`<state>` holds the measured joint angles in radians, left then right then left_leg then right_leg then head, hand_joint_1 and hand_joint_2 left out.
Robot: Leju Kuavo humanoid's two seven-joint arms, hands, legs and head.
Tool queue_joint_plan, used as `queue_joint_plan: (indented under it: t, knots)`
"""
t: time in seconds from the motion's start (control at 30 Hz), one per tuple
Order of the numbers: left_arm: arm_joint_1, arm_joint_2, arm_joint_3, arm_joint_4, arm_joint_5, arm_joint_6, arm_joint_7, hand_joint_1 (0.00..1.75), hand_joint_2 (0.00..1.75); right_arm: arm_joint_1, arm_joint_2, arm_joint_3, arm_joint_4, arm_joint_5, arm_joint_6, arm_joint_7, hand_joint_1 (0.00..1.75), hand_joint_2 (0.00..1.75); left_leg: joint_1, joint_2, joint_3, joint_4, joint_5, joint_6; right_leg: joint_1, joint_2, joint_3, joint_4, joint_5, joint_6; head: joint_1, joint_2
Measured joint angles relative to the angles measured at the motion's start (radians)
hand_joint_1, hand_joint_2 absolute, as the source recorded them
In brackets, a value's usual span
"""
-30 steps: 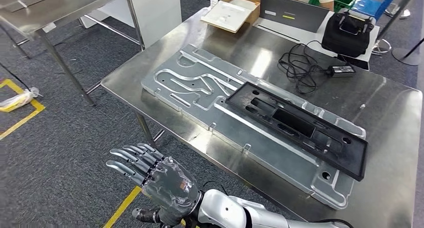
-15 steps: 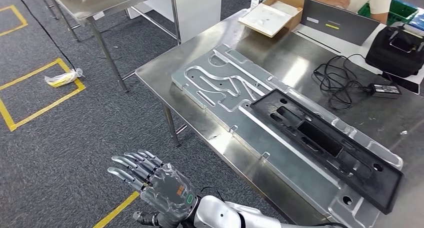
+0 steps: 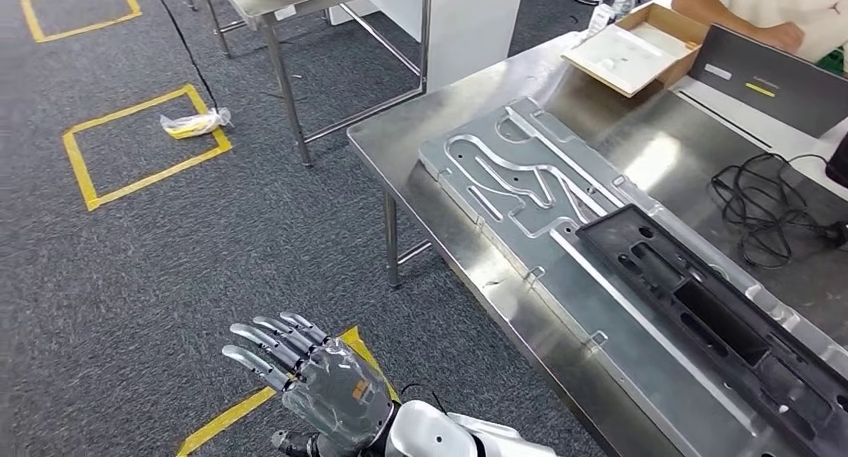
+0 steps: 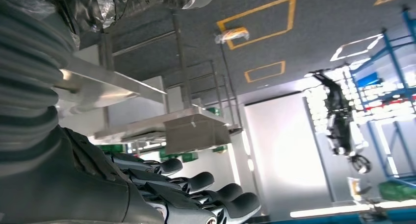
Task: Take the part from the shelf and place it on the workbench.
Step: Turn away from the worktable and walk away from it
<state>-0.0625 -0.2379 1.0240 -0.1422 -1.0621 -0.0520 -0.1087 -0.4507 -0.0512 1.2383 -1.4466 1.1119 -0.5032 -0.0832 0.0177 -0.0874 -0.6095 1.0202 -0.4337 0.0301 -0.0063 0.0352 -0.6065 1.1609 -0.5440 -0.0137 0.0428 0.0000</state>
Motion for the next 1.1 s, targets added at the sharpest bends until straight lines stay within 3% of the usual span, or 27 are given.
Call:
queue_joint_plan:
  t: [0.07,0.1,0.17,0.2,0.27,0.3,0.33,0.4,0.43,0.5,0.57,0.6,0.7,0.77,0.83,0.9,0.93,0.97,1.03,1.1]
  knots:
    - [-0.003,-0.002,0.0,0.001,0.0,-0.001,0.001,0.0,0.0,-0.001,0.0,0.0,0.0,0.001,0.002,0.004,0.0,1.75,0.001,-0.026,-0.003,0.0,0.004,-0.006,0.004,0.05,0.046,-0.109,0.046,-0.019,0.0,0.0]
    - [-0.004,-0.003,0.0,0.002,0.0,-0.001,0.001,0.0,0.0,-0.001,0.0,0.0,0.0,0.001,0.004,0.006,0.0,1.75,0.005,-0.037,-0.008,0.0,0.007,-0.011,0.006,0.062,0.052,-0.127,0.049,-0.024,0.001,0.0]
    - [-0.004,-0.003,0.0,0.003,-0.002,-0.001,0.001,0.0,0.0,-0.003,0.001,0.001,0.0,0.002,0.008,0.01,0.0,1.75,0.008,-0.059,-0.014,-0.006,0.014,-0.025,0.006,0.045,0.056,-0.141,0.054,-0.026,0.002,0.0]
    - [-0.002,-0.003,0.0,0.004,-0.003,0.0,0.001,0.0,0.0,-0.004,0.002,0.001,-0.001,0.001,0.011,0.012,0.0,1.75,0.007,-0.051,-0.017,-0.004,0.013,-0.03,0.003,0.031,0.063,-0.153,0.059,-0.026,0.002,0.0]
    - [-0.001,-0.002,0.0,0.004,-0.004,0.001,0.0,0.0,0.0,-0.008,0.004,0.002,-0.002,-0.002,0.018,0.015,0.0,1.75,0.001,0.004,-0.041,0.048,-0.022,-0.036,-0.002,-0.003,0.079,-0.181,0.071,-0.026,0.001,0.0]
    - [-0.002,-0.002,0.0,0.004,-0.004,0.001,0.0,0.0,0.0,-0.009,0.004,0.002,-0.002,-0.005,0.023,0.016,0.0,1.75,0.0,0.041,-0.066,0.102,-0.053,-0.039,-0.001,-0.021,0.083,-0.186,0.073,-0.027,0.001,0.0]
    - [-0.003,-0.001,0.0,0.004,-0.004,0.002,-0.001,0.0,0.0,-0.009,0.004,0.003,-0.002,-0.008,0.026,0.017,0.0,1.75,0.002,0.062,-0.096,0.165,-0.085,-0.043,0.001,-0.039,0.083,-0.186,0.073,-0.029,0.001,0.0]
    - [-0.003,0.0,0.0,0.004,-0.005,0.002,-0.001,0.0,0.0,-0.009,0.003,0.005,-0.002,-0.012,0.03,0.019,0.0,1.75,0.008,0.079,-0.133,0.246,-0.111,-0.052,0.002,-0.074,0.081,-0.181,0.068,-0.027,0.001,0.0]
    - [-0.002,0.0,0.0,0.004,-0.006,0.002,-0.001,0.0,0.0,-0.009,0.003,0.006,-0.002,-0.013,0.032,0.019,0.0,1.75,0.011,0.084,-0.124,0.236,-0.097,-0.056,0.002,-0.09,0.081,-0.177,0.064,-0.025,0.001,0.0]
    - [-0.001,0.001,0.0,0.004,-0.009,0.004,-0.001,0.0,0.0,-0.01,0.004,0.006,-0.002,-0.013,0.036,0.021,0.0,1.75,0.015,0.111,-0.059,0.123,-0.043,-0.063,-0.001,-0.117,0.081,-0.164,0.053,-0.015,0.001,0.0]
    - [-0.004,0.0,0.0,0.004,-0.013,0.008,-0.003,0.0,0.0,-0.012,0.003,0.007,-0.004,-0.013,0.039,0.024,0.0,1.75,0.012,0.152,-0.005,0.028,-0.015,-0.056,0.003,-0.137,0.078,-0.147,0.038,-0.002,0.001,0.0]
    - [-0.006,0.0,0.0,0.004,-0.015,0.009,-0.004,0.0,0.0,-0.013,0.003,0.007,-0.004,-0.014,0.039,0.025,0.0,1.75,0.009,0.163,0.004,0.012,-0.016,-0.05,0.007,-0.145,0.078,-0.141,0.033,0.004,0.001,0.0]
    - [-0.006,0.0,0.0,0.004,-0.017,0.014,-0.006,0.0,0.0,-0.015,0.003,0.008,-0.005,-0.015,0.038,0.028,0.0,1.75,0.007,0.138,-0.001,0.015,-0.017,-0.029,0.006,-0.162,0.082,-0.136,0.023,0.017,0.001,0.0]
    - [-0.007,0.001,0.0,0.004,-0.02,0.017,-0.009,0.0,0.0,-0.016,0.003,0.008,-0.005,-0.017,0.036,0.029,0.0,1.75,0.007,0.117,-0.003,0.011,-0.013,-0.017,-0.002,-0.126,0.07,-0.097,-0.011,0.027,0.001,0.0]
    - [-0.011,0.001,0.0,0.004,-0.023,0.017,-0.01,0.0,0.0,-0.016,0.002,0.009,-0.005,-0.019,0.036,0.03,0.0,1.75,0.005,0.094,-0.006,0.01,-0.009,-0.008,-0.007,-0.066,0.018,0.018,-0.079,0.028,0.002,0.0]
    - [-0.013,0.001,0.0,0.004,-0.024,0.015,-0.01,0.0,0.0,-0.015,0.0,0.011,-0.005,-0.019,0.038,0.032,0.0,1.75,0.002,0.067,-0.01,0.01,-0.007,-0.004,-0.006,-0.042,-0.042,0.134,-0.118,0.025,0.002,0.0]
    - [-0.013,0.001,0.0,0.004,-0.024,0.014,-0.01,0.0,0.0,-0.014,-0.001,0.012,-0.005,-0.018,0.038,0.033,0.0,1.75,0.0,0.051,-0.01,0.011,-0.006,-0.003,-0.005,-0.038,-0.051,0.145,-0.107,0.021,0.002,0.0]
    - [-0.012,0.001,0.0,0.004,-0.024,0.014,-0.01,0.0,0.0,-0.014,-0.001,0.012,-0.006,-0.018,0.039,0.034,0.0,1.75,-0.001,0.035,-0.008,0.011,-0.006,-0.003,-0.004,-0.033,-0.043,0.119,-0.076,0.015,0.002,0.0]
    - [-0.012,0.0,0.0,0.005,-0.024,0.015,-0.01,0.0,0.0,-0.016,-0.002,0.013,-0.009,-0.017,0.039,0.035,0.0,1.75,-0.001,0.006,-0.005,0.011,-0.006,-0.004,0.001,0.003,0.009,-0.007,0.005,-0.001,0.002,0.0]
    - [-0.013,-0.002,0.0,0.005,-0.024,0.018,-0.011,0.0,0.0,-0.017,-0.005,0.013,-0.011,-0.016,0.039,0.035,0.0,1.75,0.001,-0.018,-0.008,0.011,-0.002,-0.011,0.004,0.044,0.045,-0.099,0.045,-0.013,0.001,0.0]
